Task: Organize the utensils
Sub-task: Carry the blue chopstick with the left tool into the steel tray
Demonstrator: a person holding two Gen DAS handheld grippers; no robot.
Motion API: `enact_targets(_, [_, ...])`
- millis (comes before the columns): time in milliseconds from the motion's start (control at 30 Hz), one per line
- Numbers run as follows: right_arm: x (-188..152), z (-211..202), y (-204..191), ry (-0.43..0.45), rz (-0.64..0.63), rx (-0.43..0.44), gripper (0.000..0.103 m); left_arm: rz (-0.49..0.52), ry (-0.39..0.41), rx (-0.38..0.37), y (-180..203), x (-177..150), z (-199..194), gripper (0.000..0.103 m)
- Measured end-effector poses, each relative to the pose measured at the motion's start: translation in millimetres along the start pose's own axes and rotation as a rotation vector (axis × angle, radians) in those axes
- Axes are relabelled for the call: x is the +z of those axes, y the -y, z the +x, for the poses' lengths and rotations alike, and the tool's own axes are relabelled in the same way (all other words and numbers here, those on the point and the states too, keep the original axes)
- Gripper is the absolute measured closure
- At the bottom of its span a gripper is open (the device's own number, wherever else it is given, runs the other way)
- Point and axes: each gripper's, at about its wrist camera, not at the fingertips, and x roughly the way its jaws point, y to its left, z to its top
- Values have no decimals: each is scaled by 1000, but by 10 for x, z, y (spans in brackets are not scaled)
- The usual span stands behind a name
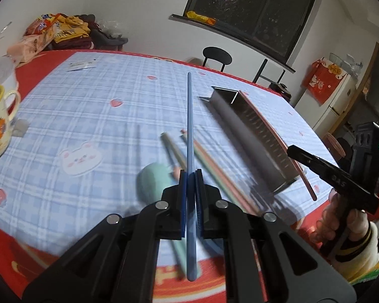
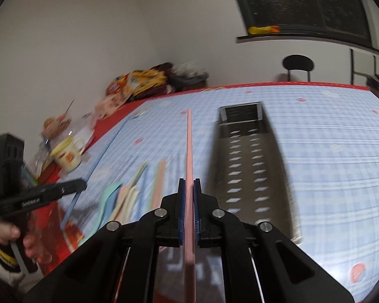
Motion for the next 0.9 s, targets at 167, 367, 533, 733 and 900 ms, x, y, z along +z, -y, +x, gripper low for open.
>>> enact_targets(167, [295,70,297,31,30,-34,97,-1,17,-37,288,312,196,92])
enact_targets(367, [357,186,616,43,121,-25,96,-53,-6,-119,714,702,627,92])
enact_targets(533, [319,188,748,48,154,-6,97,-141,-36,-171,924,841,974,92])
enact_targets(733, [281,265,838,16,184,-2,96,-287,-107,-192,938,789,1332,93])
enact_targets(900, [242,325,852,-12,192,-10,97,-320,-118,-156,985,784,1498,92])
